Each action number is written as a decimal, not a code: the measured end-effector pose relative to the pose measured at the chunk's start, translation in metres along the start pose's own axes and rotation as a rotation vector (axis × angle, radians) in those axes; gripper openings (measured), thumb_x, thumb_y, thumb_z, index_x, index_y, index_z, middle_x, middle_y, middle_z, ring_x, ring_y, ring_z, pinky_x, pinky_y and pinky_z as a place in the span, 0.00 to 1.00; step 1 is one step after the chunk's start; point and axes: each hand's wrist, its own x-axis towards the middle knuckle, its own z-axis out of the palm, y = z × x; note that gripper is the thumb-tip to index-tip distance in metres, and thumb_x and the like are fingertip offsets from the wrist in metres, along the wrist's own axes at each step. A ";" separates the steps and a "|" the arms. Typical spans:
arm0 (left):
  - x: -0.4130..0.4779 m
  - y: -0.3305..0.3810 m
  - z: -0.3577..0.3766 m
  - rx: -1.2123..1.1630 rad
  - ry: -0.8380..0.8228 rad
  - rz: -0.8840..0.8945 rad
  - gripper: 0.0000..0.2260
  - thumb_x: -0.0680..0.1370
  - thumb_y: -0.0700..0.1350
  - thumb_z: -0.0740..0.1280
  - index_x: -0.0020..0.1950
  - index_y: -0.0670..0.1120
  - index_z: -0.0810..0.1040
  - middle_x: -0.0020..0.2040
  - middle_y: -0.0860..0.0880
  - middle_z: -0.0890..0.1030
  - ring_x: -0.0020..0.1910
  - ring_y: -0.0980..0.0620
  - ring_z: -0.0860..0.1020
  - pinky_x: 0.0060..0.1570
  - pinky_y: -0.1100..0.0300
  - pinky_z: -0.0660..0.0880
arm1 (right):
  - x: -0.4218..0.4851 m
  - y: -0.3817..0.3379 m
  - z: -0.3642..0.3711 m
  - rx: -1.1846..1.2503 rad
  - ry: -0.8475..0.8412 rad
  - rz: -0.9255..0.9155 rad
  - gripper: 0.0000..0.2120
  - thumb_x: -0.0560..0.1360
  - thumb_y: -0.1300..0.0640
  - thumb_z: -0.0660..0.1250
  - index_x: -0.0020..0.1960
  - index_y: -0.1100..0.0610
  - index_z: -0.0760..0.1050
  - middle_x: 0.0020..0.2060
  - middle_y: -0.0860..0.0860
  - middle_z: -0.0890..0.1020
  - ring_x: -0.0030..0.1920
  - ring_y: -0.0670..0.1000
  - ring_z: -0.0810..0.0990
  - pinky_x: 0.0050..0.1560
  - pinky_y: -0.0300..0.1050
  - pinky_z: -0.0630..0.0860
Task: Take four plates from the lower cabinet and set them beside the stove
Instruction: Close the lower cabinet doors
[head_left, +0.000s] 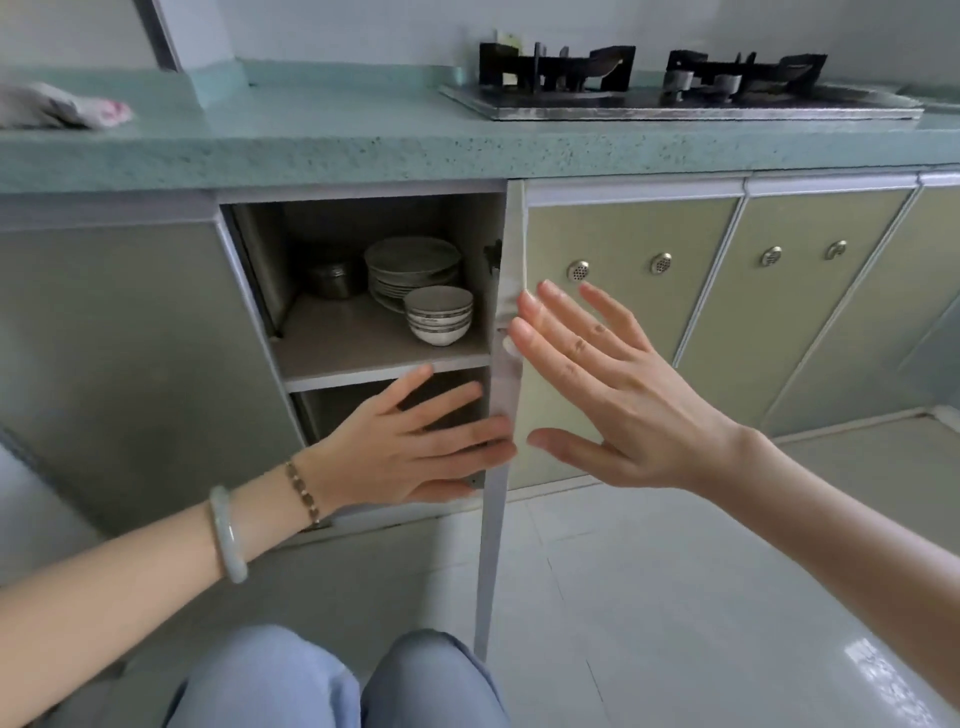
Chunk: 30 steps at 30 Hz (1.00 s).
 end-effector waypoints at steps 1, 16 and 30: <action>-0.012 -0.004 -0.007 0.013 -0.027 -0.020 0.36 0.79 0.64 0.59 0.80 0.51 0.47 0.81 0.50 0.44 0.79 0.46 0.46 0.76 0.43 0.44 | 0.011 -0.003 0.007 0.011 0.016 -0.025 0.33 0.79 0.46 0.58 0.76 0.61 0.51 0.75 0.53 0.55 0.77 0.59 0.53 0.74 0.62 0.51; -0.143 -0.057 -0.035 0.205 -0.447 -0.539 0.36 0.80 0.66 0.47 0.80 0.44 0.42 0.80 0.46 0.39 0.79 0.48 0.41 0.76 0.44 0.41 | 0.170 -0.014 0.130 -0.047 -0.057 -0.121 0.36 0.79 0.39 0.52 0.78 0.59 0.49 0.77 0.55 0.50 0.78 0.56 0.46 0.75 0.62 0.43; -0.197 -0.118 0.043 0.343 -0.510 -0.689 0.41 0.78 0.68 0.51 0.79 0.42 0.43 0.80 0.43 0.40 0.78 0.44 0.48 0.76 0.40 0.48 | 0.247 0.017 0.220 -0.368 -0.038 -0.033 0.40 0.74 0.33 0.55 0.78 0.53 0.51 0.77 0.56 0.52 0.77 0.57 0.51 0.73 0.66 0.46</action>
